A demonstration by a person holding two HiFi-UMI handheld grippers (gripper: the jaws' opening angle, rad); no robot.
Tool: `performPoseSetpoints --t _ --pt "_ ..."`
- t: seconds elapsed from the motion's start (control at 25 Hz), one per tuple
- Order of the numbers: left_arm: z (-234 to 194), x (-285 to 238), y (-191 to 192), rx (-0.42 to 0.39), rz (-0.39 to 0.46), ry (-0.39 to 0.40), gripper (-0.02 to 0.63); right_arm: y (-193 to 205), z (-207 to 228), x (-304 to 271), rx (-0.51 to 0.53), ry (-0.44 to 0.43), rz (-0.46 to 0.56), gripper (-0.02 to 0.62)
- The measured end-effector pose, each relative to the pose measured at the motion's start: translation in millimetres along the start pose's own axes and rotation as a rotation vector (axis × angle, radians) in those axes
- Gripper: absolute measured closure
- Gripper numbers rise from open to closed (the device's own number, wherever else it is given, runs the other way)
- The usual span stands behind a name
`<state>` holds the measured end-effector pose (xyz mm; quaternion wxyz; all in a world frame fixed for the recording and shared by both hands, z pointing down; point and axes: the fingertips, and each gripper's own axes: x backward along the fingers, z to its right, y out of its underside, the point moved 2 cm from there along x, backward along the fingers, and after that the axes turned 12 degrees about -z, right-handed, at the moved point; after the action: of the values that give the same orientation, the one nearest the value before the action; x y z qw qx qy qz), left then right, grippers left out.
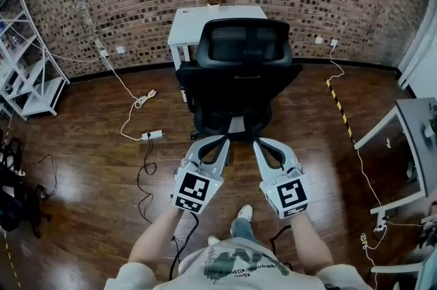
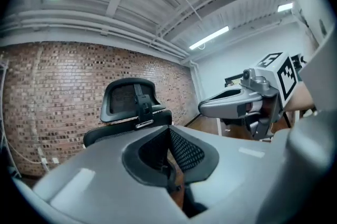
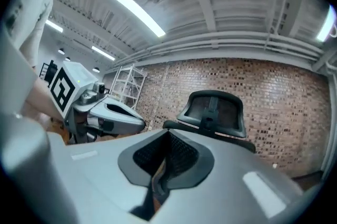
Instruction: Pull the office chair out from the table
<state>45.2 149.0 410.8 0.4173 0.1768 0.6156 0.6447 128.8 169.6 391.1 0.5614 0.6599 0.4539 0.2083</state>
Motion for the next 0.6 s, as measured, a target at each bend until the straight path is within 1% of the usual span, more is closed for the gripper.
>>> performPoseSetpoints --t 0.12,0.24,0.4,0.52,0.6 --pt "10 11 -1 0.077 0.038 -0.013 0.589 1 -18 11 -0.097 -0.012 0.041 0.594" --pt "23 16 -1 0.143 0.068 0.011 0.589 6 -31 17 -0.127 -0.016 0.039 0.594" --pt "41 20 5 0.182 0.085 0.033 0.589 14 -35 27 -0.181 -0.019 0.044 0.594" --pt "48 24 4 0.217 0.095 0.048 0.589 16 -37 32 -0.197 -0.019 0.044 0.594" --pt "49 27 1 0.221 0.104 0.045 0.589 15 -40 33 -0.204 -0.023 0.048 0.594"
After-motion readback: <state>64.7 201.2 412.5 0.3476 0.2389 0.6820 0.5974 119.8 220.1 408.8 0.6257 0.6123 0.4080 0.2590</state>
